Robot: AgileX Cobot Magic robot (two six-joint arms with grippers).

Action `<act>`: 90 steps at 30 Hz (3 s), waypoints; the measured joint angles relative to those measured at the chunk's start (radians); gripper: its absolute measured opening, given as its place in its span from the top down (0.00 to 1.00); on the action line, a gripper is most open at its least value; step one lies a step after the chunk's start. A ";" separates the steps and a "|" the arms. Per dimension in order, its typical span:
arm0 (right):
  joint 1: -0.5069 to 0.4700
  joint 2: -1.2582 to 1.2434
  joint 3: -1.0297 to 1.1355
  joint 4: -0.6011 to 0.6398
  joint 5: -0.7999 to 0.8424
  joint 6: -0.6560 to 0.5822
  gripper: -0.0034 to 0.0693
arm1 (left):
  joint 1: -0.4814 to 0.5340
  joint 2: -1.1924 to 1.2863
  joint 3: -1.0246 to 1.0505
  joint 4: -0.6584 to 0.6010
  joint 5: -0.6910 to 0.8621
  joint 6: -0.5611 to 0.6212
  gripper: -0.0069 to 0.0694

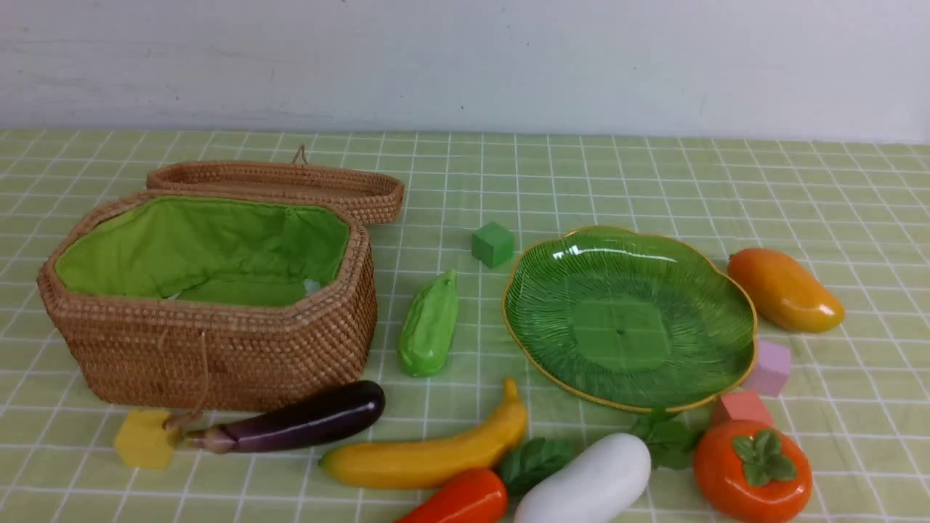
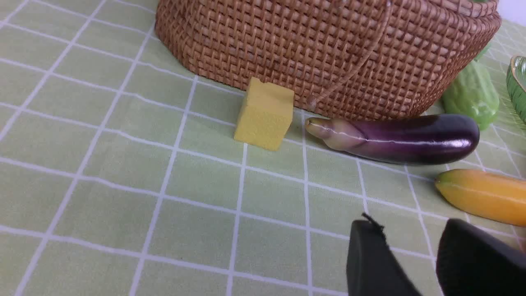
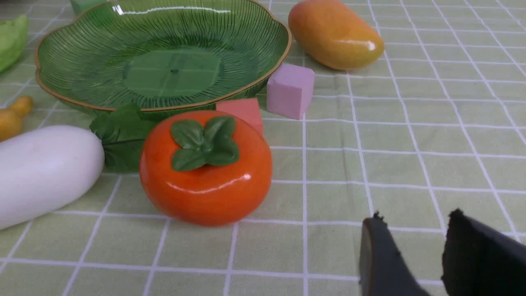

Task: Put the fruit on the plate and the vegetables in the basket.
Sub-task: Use the left arm to grab an eggplant and put it into the left basket

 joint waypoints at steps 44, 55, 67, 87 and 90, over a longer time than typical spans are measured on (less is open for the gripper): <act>0.000 0.000 0.000 0.000 0.000 0.000 0.62 | 0.000 0.000 0.000 -0.348 -0.470 -0.151 0.65; 0.000 0.000 0.011 0.083 -0.113 0.085 0.62 | 0.000 0.004 -0.188 -0.253 -0.267 -0.047 0.93; 0.011 0.002 -0.059 0.378 -0.267 0.288 0.72 | -0.026 0.308 -0.443 -0.235 0.038 0.390 0.93; 0.155 0.387 -0.783 0.307 0.594 -0.293 0.97 | -0.311 1.179 -0.791 -0.100 0.241 0.685 0.89; 0.155 0.390 -0.783 0.307 0.595 -0.311 0.97 | -0.311 1.252 -0.826 -0.056 0.251 0.685 0.83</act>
